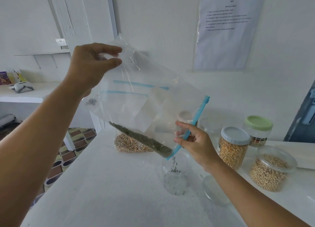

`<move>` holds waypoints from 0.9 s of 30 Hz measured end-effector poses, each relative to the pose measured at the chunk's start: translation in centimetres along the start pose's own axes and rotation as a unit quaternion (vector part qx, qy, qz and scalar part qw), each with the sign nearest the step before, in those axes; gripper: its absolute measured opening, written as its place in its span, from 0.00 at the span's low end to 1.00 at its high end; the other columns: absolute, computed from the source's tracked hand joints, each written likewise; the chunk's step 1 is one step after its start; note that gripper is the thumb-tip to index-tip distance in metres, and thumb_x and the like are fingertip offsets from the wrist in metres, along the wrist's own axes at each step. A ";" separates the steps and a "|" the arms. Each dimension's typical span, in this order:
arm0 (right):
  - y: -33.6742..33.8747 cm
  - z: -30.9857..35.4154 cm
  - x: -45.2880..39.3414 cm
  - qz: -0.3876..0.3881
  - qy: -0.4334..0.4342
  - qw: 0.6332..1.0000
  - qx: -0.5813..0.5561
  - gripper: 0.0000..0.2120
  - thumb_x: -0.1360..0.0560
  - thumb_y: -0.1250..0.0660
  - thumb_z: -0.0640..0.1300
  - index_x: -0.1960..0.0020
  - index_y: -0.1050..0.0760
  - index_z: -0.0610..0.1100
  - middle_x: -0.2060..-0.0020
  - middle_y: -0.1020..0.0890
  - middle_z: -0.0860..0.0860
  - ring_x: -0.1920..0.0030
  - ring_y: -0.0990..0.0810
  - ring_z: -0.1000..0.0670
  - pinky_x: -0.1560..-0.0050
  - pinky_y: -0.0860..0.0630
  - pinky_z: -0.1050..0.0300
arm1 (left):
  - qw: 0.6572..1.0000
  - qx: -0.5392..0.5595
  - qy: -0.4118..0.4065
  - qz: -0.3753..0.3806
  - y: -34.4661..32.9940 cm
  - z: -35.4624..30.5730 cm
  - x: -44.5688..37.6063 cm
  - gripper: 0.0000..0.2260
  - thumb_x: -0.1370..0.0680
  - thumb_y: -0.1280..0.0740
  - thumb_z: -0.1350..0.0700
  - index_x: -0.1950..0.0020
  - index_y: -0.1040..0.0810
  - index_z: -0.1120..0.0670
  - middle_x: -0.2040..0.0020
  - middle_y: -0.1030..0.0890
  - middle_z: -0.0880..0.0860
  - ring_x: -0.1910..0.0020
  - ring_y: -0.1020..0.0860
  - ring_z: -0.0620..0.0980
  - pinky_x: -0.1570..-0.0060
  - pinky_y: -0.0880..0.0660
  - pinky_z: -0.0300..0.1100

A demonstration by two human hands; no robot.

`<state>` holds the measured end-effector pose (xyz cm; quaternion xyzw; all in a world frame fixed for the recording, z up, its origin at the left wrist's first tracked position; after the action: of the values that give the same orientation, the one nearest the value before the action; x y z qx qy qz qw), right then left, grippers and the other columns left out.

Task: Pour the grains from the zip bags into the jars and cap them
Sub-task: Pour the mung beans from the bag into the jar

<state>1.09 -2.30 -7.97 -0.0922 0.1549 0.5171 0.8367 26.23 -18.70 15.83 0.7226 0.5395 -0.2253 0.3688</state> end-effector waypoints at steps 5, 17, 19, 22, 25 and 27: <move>0.2 -0.1 0.3 -0.003 -0.003 1.000 -0.006 0.23 0.26 0.23 0.34 0.38 0.17 0.58 0.50 0.16 0.45 0.45 0.16 0.46 0.40 0.17 0.52 | 1.000 -0.005 0.008 0.009 -0.3 0.2 0.1 0.13 0.27 0.21 0.57 0.44 0.13 0.46 0.58 0.16 0.41 0.60 0.28 0.48 0.45 0.22 0.41; 0.4 -0.4 0.5 -0.005 0.001 1.000 0.006 0.23 0.26 0.23 0.34 0.37 0.17 0.56 0.50 0.16 0.45 0.47 0.16 0.47 0.41 0.17 0.54 | 1.000 0.000 0.007 0.030 -0.5 0.1 0.0 0.13 0.26 0.20 0.57 0.43 0.13 0.46 0.55 0.14 0.43 0.58 0.27 0.50 0.35 0.22 0.55; 0.5 -0.3 0.5 -0.004 0.000 1.000 0.008 0.23 0.26 0.23 0.34 0.37 0.17 0.56 0.50 0.16 0.46 0.46 0.16 0.47 0.41 0.17 0.53 | 1.000 0.003 0.007 0.028 -0.5 0.0 -0.1 0.14 0.26 0.21 0.58 0.42 0.13 0.47 0.58 0.15 0.41 0.58 0.28 0.50 0.37 0.21 0.51; 0.4 -0.3 0.4 -0.003 -0.002 1.000 0.008 0.23 0.26 0.23 0.35 0.38 0.16 0.59 0.49 0.16 0.45 0.45 0.16 0.47 0.41 0.17 0.53 | 1.000 0.003 0.009 0.027 -0.6 0.0 -0.3 0.14 0.26 0.21 0.58 0.42 0.13 0.48 0.62 0.17 0.39 0.59 0.29 0.51 0.39 0.21 0.48; 0.4 -0.4 0.5 -0.001 -0.006 1.000 0.010 0.24 0.26 0.23 0.35 0.38 0.17 0.60 0.49 0.16 0.46 0.44 0.16 0.48 0.41 0.17 0.53 | 1.000 0.006 0.010 0.029 -0.7 0.2 -0.3 0.13 0.26 0.21 0.58 0.43 0.13 0.46 0.61 0.16 0.40 0.59 0.29 0.51 0.37 0.21 0.52; 0.4 -0.4 0.5 -0.001 -0.008 1.000 0.012 0.24 0.26 0.23 0.35 0.37 0.17 0.58 0.49 0.16 0.47 0.44 0.16 0.48 0.41 0.17 0.53 | 0.999 0.011 0.011 0.029 -0.7 0.2 -0.2 0.13 0.26 0.21 0.58 0.45 0.12 0.45 0.60 0.16 0.41 0.59 0.29 0.51 0.36 0.22 0.54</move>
<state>0.90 -1.81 -8.57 -0.0777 0.1543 0.5148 0.8397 25.47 -18.92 15.65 0.7446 0.5198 -0.2123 0.3609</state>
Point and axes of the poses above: each hand's wrist, its own x-axis away from the middle knuckle, its own y-axis out of the back of the hand, z = x × y, the point moved 3 cm from there along -x, towards the middle knuckle
